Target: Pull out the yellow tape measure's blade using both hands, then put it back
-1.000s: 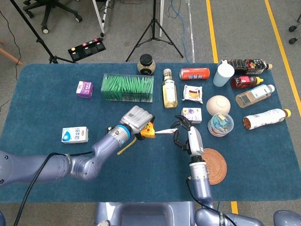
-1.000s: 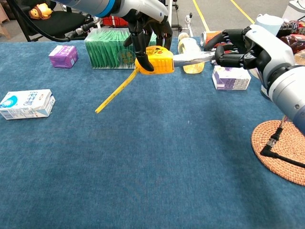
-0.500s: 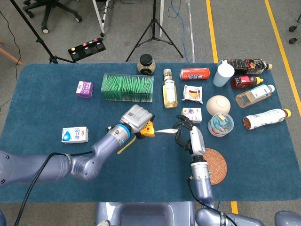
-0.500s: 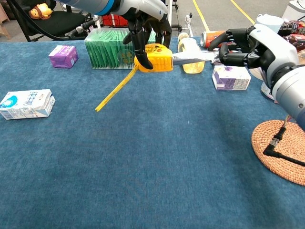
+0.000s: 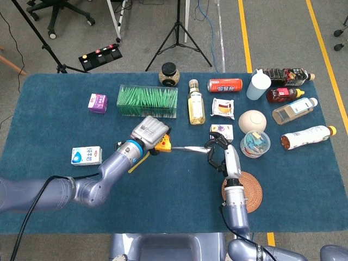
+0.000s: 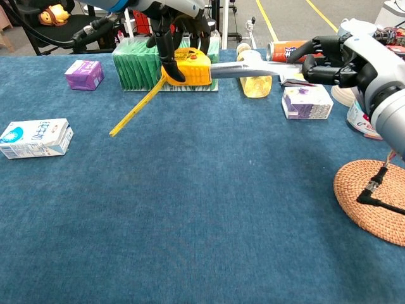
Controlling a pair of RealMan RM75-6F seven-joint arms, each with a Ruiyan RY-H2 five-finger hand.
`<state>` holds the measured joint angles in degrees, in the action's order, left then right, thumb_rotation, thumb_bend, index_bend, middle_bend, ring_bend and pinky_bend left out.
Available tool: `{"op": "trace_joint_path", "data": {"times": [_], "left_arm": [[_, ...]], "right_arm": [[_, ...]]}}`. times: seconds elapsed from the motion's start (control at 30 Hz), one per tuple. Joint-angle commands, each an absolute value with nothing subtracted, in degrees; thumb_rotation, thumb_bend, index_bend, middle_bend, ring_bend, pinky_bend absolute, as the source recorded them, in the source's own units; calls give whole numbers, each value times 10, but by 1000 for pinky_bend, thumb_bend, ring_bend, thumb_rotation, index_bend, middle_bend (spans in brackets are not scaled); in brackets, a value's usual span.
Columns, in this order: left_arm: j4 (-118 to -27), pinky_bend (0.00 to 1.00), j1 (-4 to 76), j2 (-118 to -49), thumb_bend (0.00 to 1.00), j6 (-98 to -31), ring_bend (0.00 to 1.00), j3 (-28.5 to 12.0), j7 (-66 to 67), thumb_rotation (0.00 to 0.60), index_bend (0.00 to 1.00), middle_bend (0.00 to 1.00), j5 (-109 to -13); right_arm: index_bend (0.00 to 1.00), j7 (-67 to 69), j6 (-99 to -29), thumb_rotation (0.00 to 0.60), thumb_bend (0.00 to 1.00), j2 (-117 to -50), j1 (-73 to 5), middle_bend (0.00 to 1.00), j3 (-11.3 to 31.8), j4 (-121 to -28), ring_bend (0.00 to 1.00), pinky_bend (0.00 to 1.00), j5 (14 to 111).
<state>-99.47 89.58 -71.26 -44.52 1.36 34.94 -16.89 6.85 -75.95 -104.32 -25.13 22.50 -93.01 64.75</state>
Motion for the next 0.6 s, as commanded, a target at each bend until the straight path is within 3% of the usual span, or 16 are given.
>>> {"op": "trace_joint_path", "data": {"times": [0.03, 0.6], "left_arm": [[-996, 592, 891, -709, 322, -446, 440, 15, 348, 600, 562, 450, -174], [-997, 592, 866, -686, 322, -444, 440, 22, 347, 600, 562, 450, -191]], "right_arm": [[500, 72, -760, 587, 719, -1042, -250, 247, 230, -929, 220, 166, 643], [500, 89, -763, 586, 721, -1024, -240, 250, 236, -926, 231, 176, 645]]}}
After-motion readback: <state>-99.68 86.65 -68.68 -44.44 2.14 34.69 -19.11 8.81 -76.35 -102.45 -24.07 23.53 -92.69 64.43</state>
